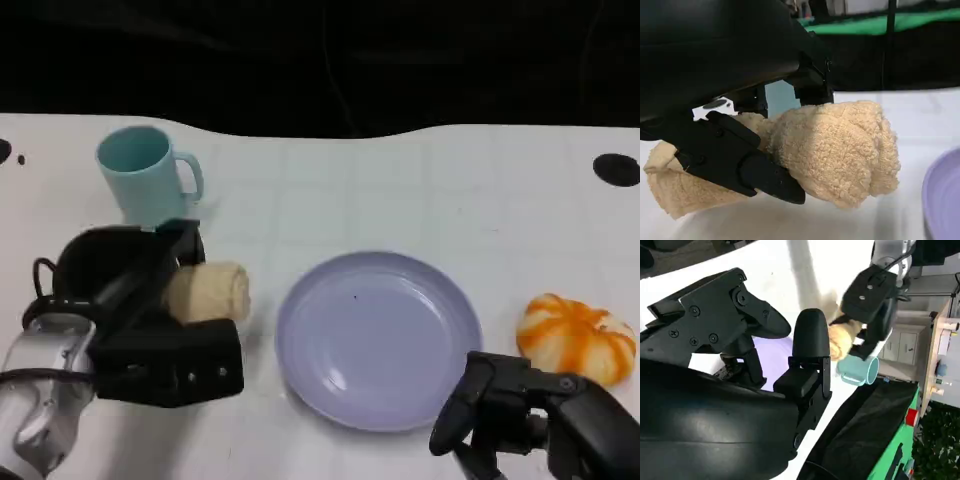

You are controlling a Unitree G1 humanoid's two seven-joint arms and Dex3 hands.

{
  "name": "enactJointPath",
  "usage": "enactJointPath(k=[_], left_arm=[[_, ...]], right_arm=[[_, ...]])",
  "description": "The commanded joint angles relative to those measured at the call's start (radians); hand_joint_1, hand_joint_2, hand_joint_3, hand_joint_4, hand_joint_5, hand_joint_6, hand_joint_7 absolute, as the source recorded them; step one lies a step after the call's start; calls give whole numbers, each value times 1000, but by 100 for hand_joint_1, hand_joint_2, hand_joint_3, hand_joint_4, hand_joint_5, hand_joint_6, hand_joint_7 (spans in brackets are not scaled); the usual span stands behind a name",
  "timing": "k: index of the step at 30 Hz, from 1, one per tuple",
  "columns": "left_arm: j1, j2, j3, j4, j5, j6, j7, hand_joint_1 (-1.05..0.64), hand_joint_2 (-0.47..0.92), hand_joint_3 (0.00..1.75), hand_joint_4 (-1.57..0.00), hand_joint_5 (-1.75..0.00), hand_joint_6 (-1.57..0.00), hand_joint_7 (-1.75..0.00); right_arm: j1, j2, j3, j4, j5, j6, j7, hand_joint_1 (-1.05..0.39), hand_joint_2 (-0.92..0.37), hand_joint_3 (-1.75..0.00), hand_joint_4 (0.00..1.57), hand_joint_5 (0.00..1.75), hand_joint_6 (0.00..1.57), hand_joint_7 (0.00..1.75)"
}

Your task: Grasp the towel on the left side of the plate with the left hand and place it into the plate.

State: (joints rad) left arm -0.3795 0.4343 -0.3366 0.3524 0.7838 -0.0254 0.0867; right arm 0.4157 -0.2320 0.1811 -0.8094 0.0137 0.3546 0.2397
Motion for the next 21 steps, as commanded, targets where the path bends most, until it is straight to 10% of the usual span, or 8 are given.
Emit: enactJointPath(k=[1, 5, 21], left_arm=[[-16, -6, 32, -14, -35, -35, 54, -16, 89, 22, -90, -175, -61, -175], [-24, -19, 32, -59, -47, -37, 20, -18, 54, 96, -91, -175, -64, -175], [-51, -216, -42, -302, -37, 71, -105, -20, 39, 121, -91, -175, -68, -174]], right_arm=[[-1, 2, -3, 6, 11, 3, -4, -15, -55, -107, 78, 166, 71, 133], [2, -3, 9, 13, -10, -11, -9, -16, -54, -109, 79, 165, 71, 133], [48, -9, -17, 2, 4, -59, -6, -15, -55, -109, 78, 167, 72, 131]])
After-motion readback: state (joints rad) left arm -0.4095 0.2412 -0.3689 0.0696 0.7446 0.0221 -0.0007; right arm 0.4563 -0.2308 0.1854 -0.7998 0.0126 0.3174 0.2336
